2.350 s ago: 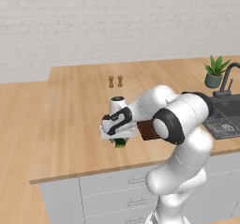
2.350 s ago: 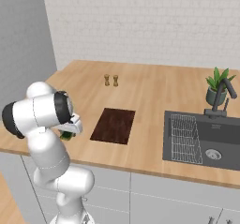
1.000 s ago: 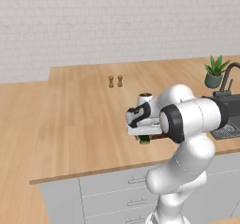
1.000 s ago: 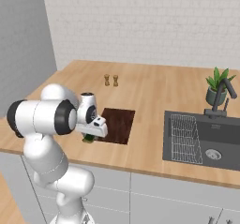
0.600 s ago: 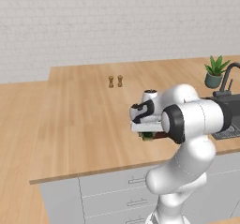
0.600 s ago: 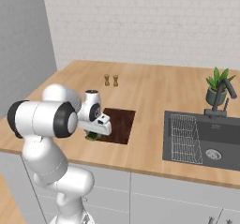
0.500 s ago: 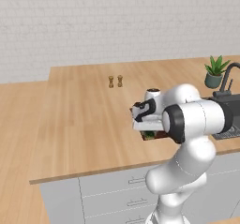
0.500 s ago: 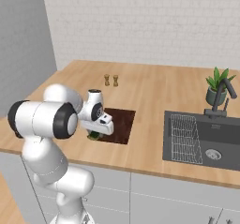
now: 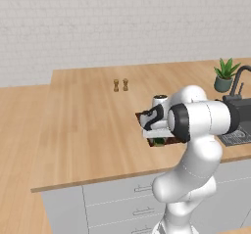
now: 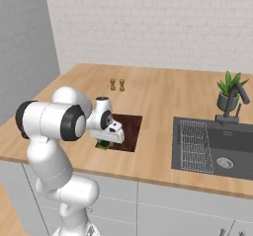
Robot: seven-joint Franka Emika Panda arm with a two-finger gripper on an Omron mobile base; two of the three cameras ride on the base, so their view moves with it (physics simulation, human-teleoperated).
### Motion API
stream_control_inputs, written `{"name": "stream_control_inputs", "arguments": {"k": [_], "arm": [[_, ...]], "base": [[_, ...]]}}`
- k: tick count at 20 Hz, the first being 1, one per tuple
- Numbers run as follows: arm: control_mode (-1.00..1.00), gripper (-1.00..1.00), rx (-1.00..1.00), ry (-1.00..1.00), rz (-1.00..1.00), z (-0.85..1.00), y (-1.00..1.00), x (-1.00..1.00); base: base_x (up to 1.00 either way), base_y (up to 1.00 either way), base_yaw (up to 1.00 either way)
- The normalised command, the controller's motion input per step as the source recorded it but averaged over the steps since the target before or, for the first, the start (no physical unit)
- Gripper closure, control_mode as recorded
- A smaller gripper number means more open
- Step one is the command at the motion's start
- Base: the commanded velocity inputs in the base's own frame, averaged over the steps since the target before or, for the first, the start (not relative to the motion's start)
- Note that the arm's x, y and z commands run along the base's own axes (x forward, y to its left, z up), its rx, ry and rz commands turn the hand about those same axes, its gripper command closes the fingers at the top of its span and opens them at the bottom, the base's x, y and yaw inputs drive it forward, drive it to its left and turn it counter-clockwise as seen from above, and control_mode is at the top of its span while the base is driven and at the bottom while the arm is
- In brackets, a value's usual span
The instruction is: Pick up the sponge from the counter and clean the cutting board by briefly scrubbing or pressing down on the cutting board. Once finished, release the sponge.
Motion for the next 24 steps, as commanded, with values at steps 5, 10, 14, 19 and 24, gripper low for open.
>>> {"name": "stream_control_inputs", "arguments": {"k": [5, 10, 14, 19, 24], "arm": [[-1.00, 1.00, 0.02, -0.01, -0.05, 0.11, -0.53, 0.00], [-1.00, 1.00, 0.00, 0.00, -0.05, -0.02, -0.52, 0.02], [-1.00, 1.00, -0.06, 0.00, -0.01, -0.59, -0.38, 0.01], [-1.00, 1.00, -0.04, -0.03, -0.01, -0.29, -0.49, 0.00], [-1.00, 1.00, 0.00, -0.04, -0.02, -0.05, -0.63, 0.00]], "base": [[0.00, 0.00, 0.00], [0.00, 0.00, 0.00], [0.00, 0.00, 0.00], [0.00, 0.00, 0.00], [0.00, 0.00, 0.00]]}}
